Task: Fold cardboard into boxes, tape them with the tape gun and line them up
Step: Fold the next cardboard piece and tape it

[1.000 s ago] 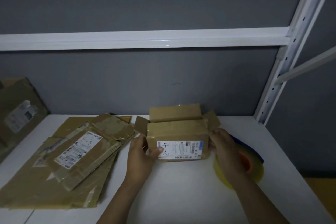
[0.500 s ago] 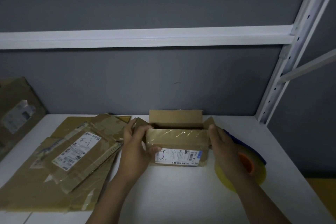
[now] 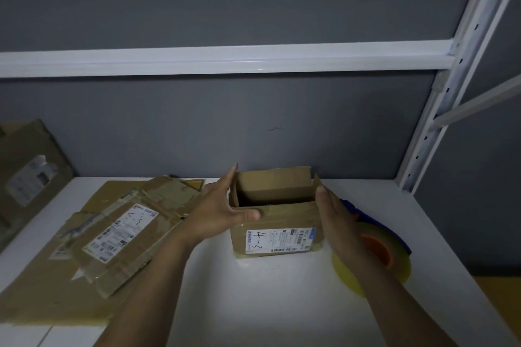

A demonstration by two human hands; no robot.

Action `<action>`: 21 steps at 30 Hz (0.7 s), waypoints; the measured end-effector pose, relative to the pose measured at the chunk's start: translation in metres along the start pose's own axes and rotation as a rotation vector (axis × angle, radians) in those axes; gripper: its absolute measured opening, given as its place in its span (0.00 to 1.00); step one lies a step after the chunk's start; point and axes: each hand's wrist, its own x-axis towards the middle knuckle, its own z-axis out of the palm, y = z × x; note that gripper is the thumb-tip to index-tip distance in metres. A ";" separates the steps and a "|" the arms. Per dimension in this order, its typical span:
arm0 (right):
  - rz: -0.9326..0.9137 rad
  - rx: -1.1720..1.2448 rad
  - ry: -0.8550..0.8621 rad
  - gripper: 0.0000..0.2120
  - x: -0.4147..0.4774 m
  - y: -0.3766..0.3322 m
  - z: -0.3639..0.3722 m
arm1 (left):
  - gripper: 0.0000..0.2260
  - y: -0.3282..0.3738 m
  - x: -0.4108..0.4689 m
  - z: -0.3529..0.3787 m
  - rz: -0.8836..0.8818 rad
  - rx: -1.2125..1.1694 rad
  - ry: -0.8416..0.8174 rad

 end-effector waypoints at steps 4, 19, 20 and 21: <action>-0.066 -0.030 -0.087 0.13 -0.007 0.001 -0.009 | 0.56 0.003 -0.005 0.008 0.007 -0.149 0.051; -0.143 -0.104 -0.008 0.21 -0.004 0.013 -0.008 | 0.37 0.006 -0.046 0.045 -0.100 -0.413 0.351; -0.160 -0.087 -0.009 0.19 -0.005 0.010 -0.007 | 0.37 0.009 -0.051 0.042 -0.111 -0.451 0.378; -0.177 -0.081 -0.012 0.17 -0.005 0.007 -0.006 | 0.36 0.011 -0.056 0.039 -0.121 -0.478 0.399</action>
